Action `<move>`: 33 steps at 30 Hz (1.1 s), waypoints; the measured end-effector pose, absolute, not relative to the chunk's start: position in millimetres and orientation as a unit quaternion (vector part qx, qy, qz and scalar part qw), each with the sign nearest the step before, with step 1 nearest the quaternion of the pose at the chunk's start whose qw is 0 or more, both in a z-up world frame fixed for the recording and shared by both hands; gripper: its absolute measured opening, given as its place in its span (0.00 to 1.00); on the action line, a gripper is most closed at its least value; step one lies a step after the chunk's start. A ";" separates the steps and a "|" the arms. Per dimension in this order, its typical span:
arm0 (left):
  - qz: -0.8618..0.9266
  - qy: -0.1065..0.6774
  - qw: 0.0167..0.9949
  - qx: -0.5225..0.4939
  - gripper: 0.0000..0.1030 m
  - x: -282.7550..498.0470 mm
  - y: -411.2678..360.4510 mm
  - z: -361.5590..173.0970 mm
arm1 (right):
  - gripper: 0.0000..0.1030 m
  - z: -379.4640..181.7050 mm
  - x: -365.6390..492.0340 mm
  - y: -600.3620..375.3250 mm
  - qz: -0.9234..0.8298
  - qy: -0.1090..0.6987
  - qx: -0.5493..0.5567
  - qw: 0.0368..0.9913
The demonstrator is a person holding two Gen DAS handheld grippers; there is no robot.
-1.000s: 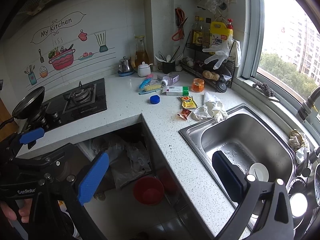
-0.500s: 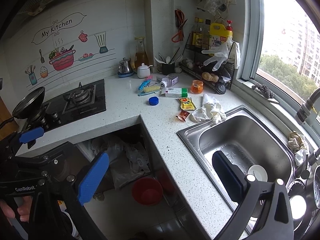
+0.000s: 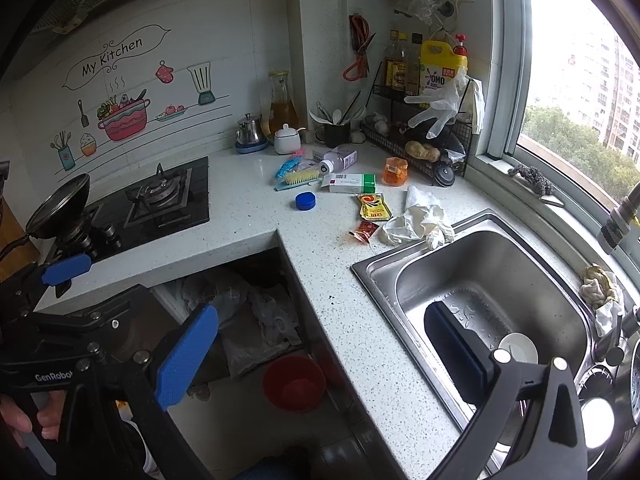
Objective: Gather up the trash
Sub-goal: 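Grasp the blue bottle cap with the left gripper while the right gripper grasps the yellow yeast sachet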
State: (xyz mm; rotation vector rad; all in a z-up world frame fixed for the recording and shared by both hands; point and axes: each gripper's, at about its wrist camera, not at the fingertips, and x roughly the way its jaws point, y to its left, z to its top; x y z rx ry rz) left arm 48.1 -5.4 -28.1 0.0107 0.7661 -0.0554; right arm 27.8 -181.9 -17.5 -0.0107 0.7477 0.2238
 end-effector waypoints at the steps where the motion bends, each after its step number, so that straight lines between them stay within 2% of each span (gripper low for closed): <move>1: -0.028 0.375 0.927 0.006 1.00 53.3 -7.2 -29.2 | 1.00 -18.7 31.5 -182.5 0.110 0.366 -0.006 0.924; 10: -0.043 0.396 0.917 0.021 1.00 131.8 -25.5 -41.6 | 1.00 -33.3 93.5 -198.7 0.112 0.385 -0.005 0.916; 22: -0.069 0.458 0.885 0.041 1.00 296.3 -38.0 -69.7 | 1.00 -54.2 233.5 -215.9 0.089 0.437 0.017 0.895; 33: -0.076 0.524 0.846 0.058 1.00 430.7 -40.6 -130.9 | 1.00 -100.8 341.6 -219.4 0.073 0.501 0.026 0.862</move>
